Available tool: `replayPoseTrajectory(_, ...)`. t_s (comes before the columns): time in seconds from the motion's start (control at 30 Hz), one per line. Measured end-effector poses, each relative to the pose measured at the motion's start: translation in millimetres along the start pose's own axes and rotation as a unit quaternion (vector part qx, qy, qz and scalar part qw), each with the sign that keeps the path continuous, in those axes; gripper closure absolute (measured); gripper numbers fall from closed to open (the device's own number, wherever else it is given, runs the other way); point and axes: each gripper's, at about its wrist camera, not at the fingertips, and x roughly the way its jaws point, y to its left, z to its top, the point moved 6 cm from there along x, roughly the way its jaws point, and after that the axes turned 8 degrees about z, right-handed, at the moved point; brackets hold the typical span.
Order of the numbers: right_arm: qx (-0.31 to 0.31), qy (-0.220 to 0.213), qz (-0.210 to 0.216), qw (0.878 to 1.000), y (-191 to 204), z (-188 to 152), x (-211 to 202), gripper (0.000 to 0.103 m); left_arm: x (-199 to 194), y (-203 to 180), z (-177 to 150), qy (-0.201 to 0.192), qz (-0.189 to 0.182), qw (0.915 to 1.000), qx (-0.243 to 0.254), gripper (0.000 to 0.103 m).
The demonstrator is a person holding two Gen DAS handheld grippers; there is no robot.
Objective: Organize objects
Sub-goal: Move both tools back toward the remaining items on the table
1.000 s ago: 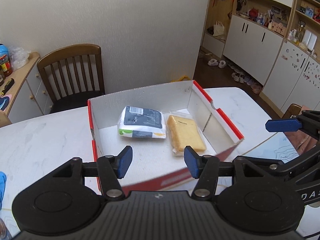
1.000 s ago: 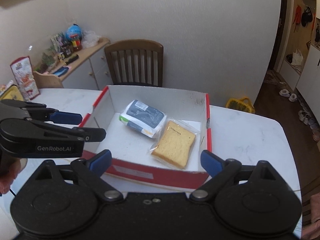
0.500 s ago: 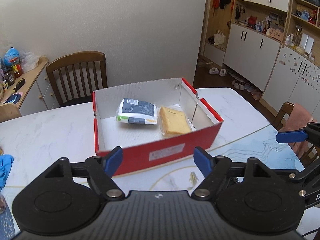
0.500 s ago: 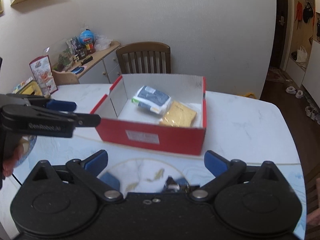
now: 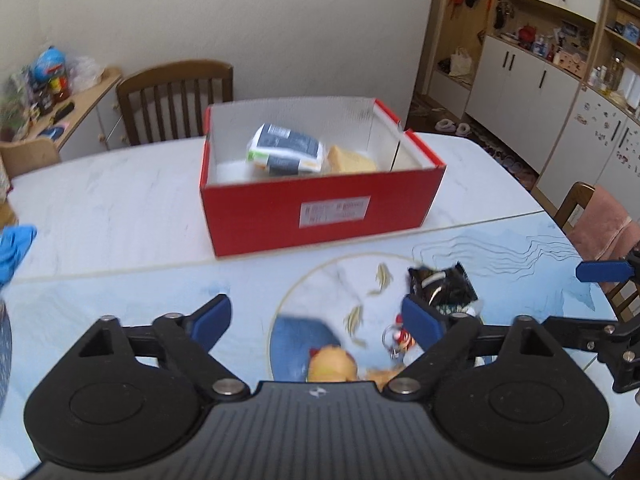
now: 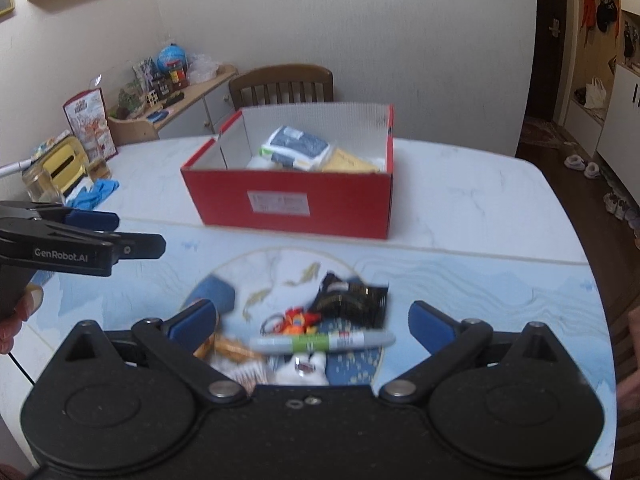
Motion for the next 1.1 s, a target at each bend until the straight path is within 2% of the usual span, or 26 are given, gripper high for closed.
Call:
replayPoseTrajectory(0.07, -0.003, 0.006, -0.001, 1.0, 1, -9, 1, 0.0, 0, 1, -11, 0.007, 0.004, 0.9999, -0.007, 0.001)
replayPoseTrajectory(0.27, -0.011, 0.025, 0.002, 1.0, 8, -36, 7, 0.0, 3, 7, -42, 0.021, 0.025, 0.9993, -0.019, 0.001)
replayPoseTrajectory(0.37, -0.022, 0.04, 0.001, 0.999, 13, -50, 13, 0.0, 8, 8, -59, 0.042, 0.031, 0.9984, -0.023, 0.001)
replayPoseTrajectory(0.67, -0.052, 0.077, -0.002, 0.996, 26, -84, 32, 0.001, 20, 3, -103, 0.074, 0.05, 0.996, -0.003, 0.001)
replayPoseTrajectory(0.9, -0.075, 0.097, -0.006, 0.993, 31, -93, 46, 0.001, 35, 2, -122, 0.095, 0.071, 0.9929, 0.015, 0.0)
replayPoseTrajectory(1.1, -0.094, 0.11, -0.011, 0.989, 34, -97, 57, 0.002, 42, -2, -126, 0.11, 0.052, 0.9925, 0.006, 0.001)
